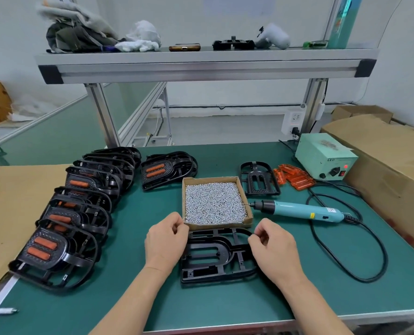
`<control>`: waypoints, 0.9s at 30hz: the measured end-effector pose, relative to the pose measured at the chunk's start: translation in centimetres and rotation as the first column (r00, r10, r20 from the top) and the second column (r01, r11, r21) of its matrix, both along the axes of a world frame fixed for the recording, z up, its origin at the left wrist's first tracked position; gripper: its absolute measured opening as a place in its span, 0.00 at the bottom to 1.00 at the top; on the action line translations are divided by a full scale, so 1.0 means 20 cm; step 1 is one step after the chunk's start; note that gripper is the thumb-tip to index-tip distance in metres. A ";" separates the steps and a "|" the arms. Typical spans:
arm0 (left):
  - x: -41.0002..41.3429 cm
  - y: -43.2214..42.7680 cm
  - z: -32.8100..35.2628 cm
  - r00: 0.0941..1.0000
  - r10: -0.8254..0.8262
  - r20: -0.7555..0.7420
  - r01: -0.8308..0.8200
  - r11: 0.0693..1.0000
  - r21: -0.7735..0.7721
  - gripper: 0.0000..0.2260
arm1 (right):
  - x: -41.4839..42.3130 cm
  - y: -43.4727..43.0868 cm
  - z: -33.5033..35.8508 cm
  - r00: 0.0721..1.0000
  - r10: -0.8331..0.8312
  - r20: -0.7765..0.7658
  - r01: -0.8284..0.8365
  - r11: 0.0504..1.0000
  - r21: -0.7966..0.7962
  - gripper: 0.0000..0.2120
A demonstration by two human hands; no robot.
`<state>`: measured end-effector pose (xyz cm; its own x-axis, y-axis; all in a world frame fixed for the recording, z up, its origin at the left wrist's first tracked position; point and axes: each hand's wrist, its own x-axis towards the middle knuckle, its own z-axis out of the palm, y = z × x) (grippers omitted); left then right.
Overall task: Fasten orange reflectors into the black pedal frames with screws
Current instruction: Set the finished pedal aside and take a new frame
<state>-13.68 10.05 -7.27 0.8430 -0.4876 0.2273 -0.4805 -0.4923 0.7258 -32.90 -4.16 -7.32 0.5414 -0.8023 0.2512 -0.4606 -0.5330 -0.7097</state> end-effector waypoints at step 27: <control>0.03 -0.02 0.00 0.997 0.014 -0.071 -0.022 0.992 -0.122 0.11 | 0.27 -0.91 0.28 0.920 -0.143 -0.364 0.185 0.979 0.082 0.23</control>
<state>-13.12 9.65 -7.34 0.8673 -0.4444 0.2243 -0.4181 -0.4057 0.8128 -27.54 -22.40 -1.79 0.4365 -0.8992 -0.0296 -0.7671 -0.3547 -0.5345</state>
